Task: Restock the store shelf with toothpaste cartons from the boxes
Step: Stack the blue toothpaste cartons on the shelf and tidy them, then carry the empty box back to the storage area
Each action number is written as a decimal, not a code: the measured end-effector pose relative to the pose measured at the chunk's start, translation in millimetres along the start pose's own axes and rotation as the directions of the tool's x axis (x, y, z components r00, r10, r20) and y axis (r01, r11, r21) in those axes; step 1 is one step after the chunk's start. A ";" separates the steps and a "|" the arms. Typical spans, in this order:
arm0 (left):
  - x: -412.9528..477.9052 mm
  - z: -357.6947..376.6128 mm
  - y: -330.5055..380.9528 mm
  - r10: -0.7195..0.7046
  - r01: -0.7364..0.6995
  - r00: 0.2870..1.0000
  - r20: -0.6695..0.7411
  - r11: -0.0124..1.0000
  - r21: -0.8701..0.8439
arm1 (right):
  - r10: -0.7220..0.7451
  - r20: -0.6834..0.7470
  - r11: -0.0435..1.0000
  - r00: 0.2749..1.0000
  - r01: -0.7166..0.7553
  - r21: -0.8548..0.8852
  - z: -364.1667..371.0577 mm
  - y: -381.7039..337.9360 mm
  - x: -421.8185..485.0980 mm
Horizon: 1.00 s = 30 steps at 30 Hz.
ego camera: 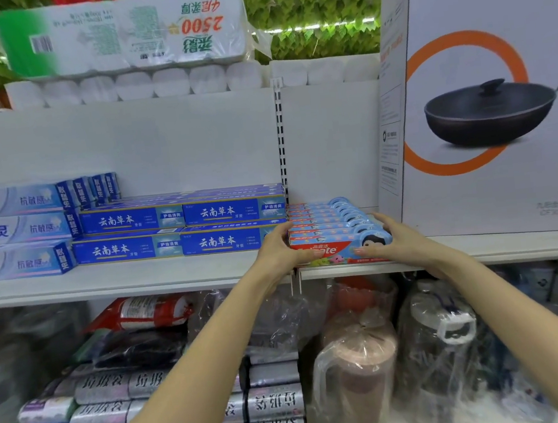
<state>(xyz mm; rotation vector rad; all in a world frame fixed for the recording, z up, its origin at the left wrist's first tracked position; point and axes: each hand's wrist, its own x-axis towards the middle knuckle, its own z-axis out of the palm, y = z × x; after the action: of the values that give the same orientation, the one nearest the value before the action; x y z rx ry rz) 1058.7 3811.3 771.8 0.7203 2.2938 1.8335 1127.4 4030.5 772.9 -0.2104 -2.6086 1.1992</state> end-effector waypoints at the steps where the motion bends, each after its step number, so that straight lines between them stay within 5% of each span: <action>1: -2.3 -1.3 0.4 0.013 -0.013 1.000 -0.002 1.000 -0.002 | 0.010 -0.018 1.000 1.000 -0.010 -0.003 1.4 -3.3 -5.8; 7: -24.7 -28.7 -10.3 0.072 -0.072 0.997 -0.025 0.997 0.019 | 0.052 -0.199 0.998 0.979 -0.060 -0.031 19.2 -21.2 -46.5; 16: -79.5 -92.8 -25.8 0.043 -0.041 0.999 0.012 0.985 -0.170 | 0.009 -0.467 0.999 0.884 -0.028 -0.035 79.8 -82.3 -120.3; 23: -137.7 -136.0 -67.9 -0.016 0.035 0.997 0.079 0.970 -0.241 | 0.009 -0.371 0.987 0.928 -0.069 -0.147 159.1 -99.0 -156.7; 30: -189.9 -183.7 -148.7 -0.167 0.175 0.979 0.117 0.983 -0.062 | 0.065 -0.069 0.986 0.995 -0.075 -0.149 259.3 -101.8 -170.0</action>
<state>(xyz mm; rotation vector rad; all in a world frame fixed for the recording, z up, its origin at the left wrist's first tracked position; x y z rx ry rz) 1113.6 3543.2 641.3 0.5785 2.1365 1.7429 1211.0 3736.5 658.5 -0.3665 -2.6569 0.9988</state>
